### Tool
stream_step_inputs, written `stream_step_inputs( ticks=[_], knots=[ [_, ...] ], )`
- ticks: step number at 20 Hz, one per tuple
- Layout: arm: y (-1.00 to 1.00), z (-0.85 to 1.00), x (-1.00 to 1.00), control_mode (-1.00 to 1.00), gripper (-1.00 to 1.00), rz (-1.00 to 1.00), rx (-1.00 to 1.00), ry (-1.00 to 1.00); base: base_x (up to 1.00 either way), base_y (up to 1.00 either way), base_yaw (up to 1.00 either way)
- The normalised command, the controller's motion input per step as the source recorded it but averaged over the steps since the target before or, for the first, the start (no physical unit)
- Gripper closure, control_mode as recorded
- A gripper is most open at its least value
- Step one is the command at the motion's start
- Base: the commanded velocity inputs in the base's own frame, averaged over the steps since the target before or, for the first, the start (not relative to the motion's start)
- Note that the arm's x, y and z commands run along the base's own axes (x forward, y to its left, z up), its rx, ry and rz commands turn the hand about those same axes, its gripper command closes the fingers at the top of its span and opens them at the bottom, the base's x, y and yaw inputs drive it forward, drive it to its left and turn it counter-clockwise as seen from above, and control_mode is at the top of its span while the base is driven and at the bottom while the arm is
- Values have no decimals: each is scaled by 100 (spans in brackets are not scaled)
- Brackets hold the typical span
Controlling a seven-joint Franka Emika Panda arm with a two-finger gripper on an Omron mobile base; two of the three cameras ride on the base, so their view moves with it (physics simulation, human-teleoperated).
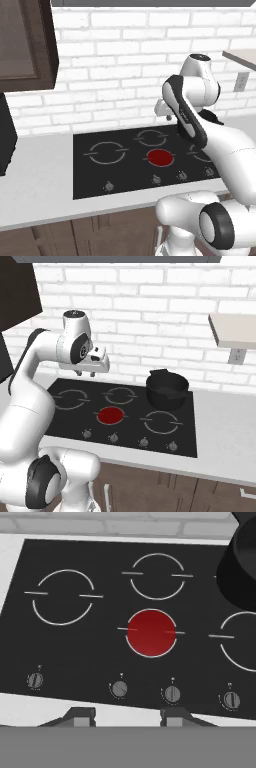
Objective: Turn off the front center burner of the stove.
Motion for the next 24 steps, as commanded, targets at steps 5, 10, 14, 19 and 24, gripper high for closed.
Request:
stream_step_inputs(
  ticks=[5, 10, 14, 19, 24],
  knots=[
    [0, -9, -30, -100, -100, 0, -2, 0, 0, 0, 0],
    [0, -24, -61, -100, -100, 5, -12, -1, 0, 0, 0],
    [13, -34, -57, -100, -100, 8, -19, 0, 0, 0, 0],
    [19, -52, -43, -100, -100, 11, -21, 5, 0, 0, 0],
    [8, -99, -7, -100, -100, 13, -14, 19, 0, 0, 0]
  ],
)
